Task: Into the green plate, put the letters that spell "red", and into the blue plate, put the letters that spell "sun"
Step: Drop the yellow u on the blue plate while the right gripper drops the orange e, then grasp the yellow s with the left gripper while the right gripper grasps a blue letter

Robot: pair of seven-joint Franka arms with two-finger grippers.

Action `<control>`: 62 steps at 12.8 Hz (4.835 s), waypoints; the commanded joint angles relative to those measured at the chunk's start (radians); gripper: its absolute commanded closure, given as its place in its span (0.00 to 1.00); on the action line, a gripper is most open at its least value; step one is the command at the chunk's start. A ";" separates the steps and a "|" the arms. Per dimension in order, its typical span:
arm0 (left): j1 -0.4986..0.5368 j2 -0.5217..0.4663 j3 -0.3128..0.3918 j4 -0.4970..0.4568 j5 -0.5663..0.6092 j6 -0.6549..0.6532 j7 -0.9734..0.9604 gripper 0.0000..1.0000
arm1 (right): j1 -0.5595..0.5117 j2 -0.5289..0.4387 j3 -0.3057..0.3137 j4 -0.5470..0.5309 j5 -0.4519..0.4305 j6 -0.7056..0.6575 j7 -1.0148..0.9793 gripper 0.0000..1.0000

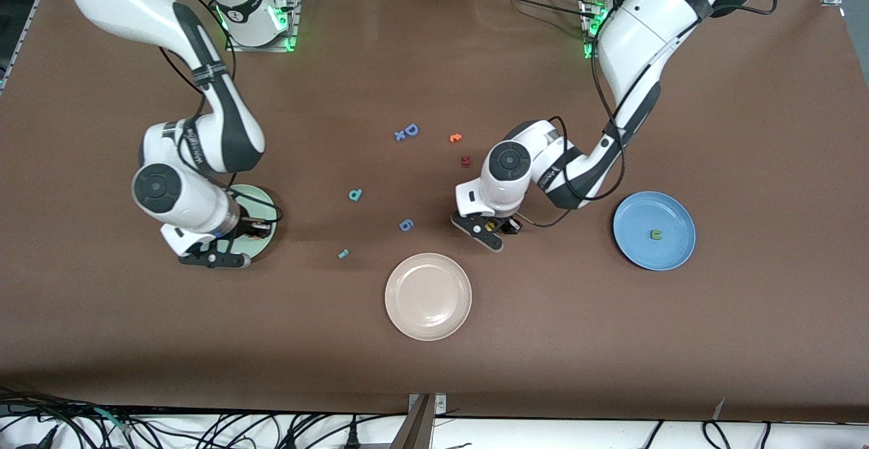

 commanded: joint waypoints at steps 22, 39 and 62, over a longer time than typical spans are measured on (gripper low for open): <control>0.560 -0.261 -0.008 -0.332 -0.077 -0.130 0.644 0.00 | 0.142 -0.008 0.039 -0.068 0.004 0.106 0.477 0.01; 0.363 -0.206 -0.277 -0.310 -0.143 -0.069 -0.192 0.00 | 0.224 0.021 0.147 -0.267 -0.043 0.345 0.795 0.03; 0.244 -0.054 -0.256 -0.329 0.075 0.068 -0.692 0.42 | 0.215 0.024 0.147 -0.180 -0.052 0.184 0.774 0.84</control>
